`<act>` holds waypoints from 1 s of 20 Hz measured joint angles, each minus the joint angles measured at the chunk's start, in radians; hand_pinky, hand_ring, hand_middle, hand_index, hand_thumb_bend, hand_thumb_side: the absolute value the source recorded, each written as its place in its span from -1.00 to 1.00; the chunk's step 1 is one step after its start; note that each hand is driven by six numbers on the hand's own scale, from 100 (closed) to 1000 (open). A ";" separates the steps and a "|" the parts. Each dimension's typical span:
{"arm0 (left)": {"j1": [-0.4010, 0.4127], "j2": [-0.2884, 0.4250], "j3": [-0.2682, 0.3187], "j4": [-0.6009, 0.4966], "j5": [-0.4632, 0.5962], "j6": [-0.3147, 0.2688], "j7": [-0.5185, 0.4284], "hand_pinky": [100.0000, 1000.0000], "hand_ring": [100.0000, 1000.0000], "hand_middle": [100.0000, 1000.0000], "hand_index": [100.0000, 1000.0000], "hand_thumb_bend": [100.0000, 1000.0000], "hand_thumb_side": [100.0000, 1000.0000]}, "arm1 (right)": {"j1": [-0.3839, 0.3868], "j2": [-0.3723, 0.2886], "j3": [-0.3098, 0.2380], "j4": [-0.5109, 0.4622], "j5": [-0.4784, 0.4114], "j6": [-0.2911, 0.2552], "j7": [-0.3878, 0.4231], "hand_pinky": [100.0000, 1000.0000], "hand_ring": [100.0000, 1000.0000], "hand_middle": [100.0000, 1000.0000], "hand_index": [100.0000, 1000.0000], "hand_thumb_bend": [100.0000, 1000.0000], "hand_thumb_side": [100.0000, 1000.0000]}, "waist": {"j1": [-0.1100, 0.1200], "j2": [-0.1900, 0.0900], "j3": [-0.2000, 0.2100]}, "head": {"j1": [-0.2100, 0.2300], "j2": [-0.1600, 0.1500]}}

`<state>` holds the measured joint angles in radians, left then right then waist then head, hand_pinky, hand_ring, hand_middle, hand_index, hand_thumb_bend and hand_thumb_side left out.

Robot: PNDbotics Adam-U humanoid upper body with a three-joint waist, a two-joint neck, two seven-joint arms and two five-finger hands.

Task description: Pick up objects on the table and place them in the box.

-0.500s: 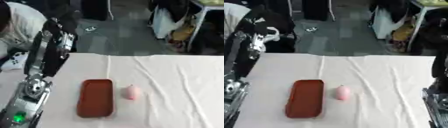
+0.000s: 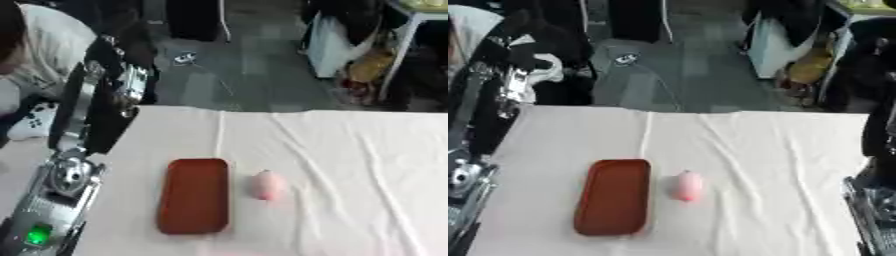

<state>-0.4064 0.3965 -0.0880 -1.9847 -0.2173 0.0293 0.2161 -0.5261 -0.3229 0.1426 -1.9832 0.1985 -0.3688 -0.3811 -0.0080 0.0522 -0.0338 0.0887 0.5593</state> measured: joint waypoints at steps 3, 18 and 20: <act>0.000 0.000 0.000 0.000 0.000 0.000 0.000 0.35 0.40 0.69 0.94 -1.00 0.60 | -0.010 -0.020 0.005 0.000 0.026 0.057 0.023 -0.37 0.13 0.37 0.56 -1.00 0.29 | 0.000 -0.004 0.005 | 0.000 0.000; 0.013 0.000 0.000 0.000 0.000 0.005 -0.004 0.34 0.40 0.68 0.94 -1.00 0.61 | -0.295 -0.105 0.090 0.378 0.468 0.323 0.210 -0.06 0.42 0.51 0.62 -0.64 0.17 | -0.011 -0.008 0.015 | -0.012 0.000; 0.013 0.000 0.000 0.000 0.000 0.005 -0.004 0.34 0.40 0.68 0.94 -1.00 0.61 | -0.316 -0.104 0.100 0.433 0.551 0.318 0.231 -0.04 0.44 0.52 0.63 -0.53 0.16 | -0.011 -0.008 0.017 | -0.017 0.000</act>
<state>-0.3929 0.3965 -0.0883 -1.9847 -0.2170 0.0341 0.2120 -0.8419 -0.4269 0.2428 -1.5499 0.7497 -0.0504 -0.1501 -0.0192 0.0445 -0.0168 0.0714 0.5596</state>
